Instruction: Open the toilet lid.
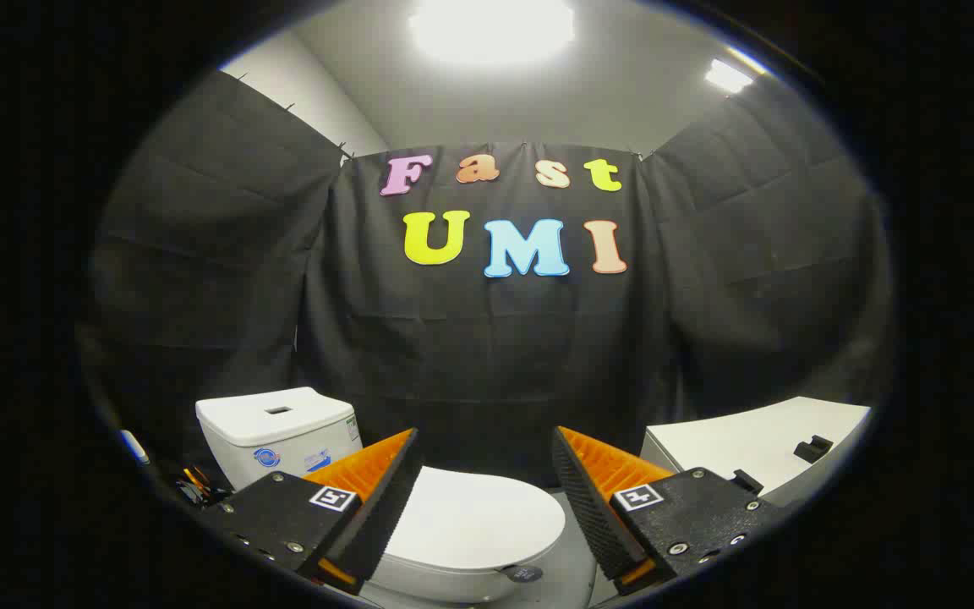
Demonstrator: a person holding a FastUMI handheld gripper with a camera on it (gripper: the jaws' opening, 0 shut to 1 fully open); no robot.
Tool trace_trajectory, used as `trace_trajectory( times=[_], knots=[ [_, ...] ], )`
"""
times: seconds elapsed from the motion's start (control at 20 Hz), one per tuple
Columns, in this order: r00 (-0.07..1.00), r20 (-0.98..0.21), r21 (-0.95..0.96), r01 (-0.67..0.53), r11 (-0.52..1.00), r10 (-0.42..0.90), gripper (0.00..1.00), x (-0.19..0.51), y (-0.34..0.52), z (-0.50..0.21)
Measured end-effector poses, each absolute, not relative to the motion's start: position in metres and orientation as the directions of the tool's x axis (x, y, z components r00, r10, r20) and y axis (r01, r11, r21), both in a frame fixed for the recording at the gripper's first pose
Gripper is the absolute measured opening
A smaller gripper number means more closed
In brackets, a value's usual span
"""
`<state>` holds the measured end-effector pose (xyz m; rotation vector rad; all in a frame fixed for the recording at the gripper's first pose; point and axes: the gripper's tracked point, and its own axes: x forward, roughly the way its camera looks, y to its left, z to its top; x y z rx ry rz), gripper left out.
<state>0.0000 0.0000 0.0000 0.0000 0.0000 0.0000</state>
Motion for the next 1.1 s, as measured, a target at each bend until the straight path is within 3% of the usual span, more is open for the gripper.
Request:
trace_trajectory(
  times=[1.1],
  knots=[
    [1.0, -0.017, 0.015, -0.005, 1.0, 0.005, 0.95, -0.0032, -0.0012, -0.0046]
  ],
)
